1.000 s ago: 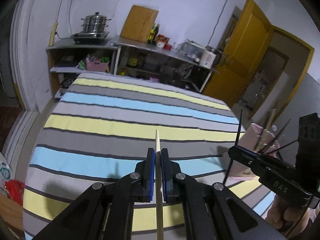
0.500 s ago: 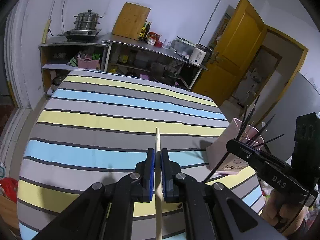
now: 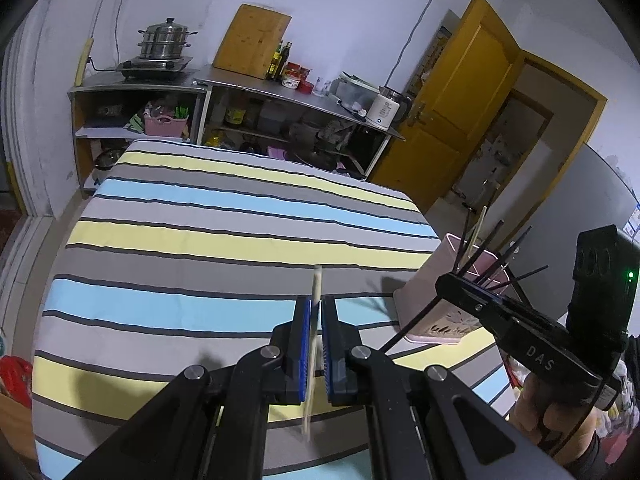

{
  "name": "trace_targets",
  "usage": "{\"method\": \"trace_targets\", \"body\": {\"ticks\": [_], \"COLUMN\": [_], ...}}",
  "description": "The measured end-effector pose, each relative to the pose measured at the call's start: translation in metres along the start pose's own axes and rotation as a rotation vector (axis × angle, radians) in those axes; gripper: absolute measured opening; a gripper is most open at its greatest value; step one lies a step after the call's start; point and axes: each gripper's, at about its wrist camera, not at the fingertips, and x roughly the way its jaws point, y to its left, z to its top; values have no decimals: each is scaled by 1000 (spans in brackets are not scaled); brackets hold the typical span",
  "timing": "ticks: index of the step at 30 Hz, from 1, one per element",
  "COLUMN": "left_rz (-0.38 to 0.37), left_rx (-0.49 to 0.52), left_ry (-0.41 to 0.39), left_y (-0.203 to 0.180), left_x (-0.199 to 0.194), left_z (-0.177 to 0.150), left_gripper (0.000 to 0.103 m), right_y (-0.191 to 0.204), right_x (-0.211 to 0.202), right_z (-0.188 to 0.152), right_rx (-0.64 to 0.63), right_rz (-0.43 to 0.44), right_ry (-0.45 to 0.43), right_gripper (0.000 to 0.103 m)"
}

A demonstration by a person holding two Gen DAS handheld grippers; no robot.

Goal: Organize utensils
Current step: 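Lift the wooden chopstick upright with the left tool while the right tool holds its black chopstick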

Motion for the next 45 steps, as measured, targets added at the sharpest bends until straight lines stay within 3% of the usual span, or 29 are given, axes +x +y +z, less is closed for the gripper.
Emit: {"method": "trace_targets", "body": {"ticks": [7,13,16,23,33,40,43,45], "left_rz": [4,33,59,112,214,309,353,327], "left_rx": [48,38,-3,-62,-35,61,93,74], "left_ry": [-12,22,64,164,238,241,251,263], "left_y": [-12,-3,14,45,57,42,40,43], "left_x": [-5,15,40,108,177,191,193,190], "left_z": [1,-2,-4,-9,-9,-2,-1,2], "left_gripper": [1,1,3,19,20,20,10,5], "right_y": [-2,-5,-6,-9,-20,-24,-25,-27], "right_x": [-18,-25,-25,-24,-25,-24,-24,-25], "right_z": [1,0,-2,-2,1,3,3,3], "right_rx": [4,13,17,21,25,33,39,44], "right_rz": [-2,-11,-12,-16,-13,-9,-9,-7], "right_ry": [-30,-40,-38,-32,-37,-40,-42,-43], "right_gripper": [5,5,5,5,5,5,5,5]}}
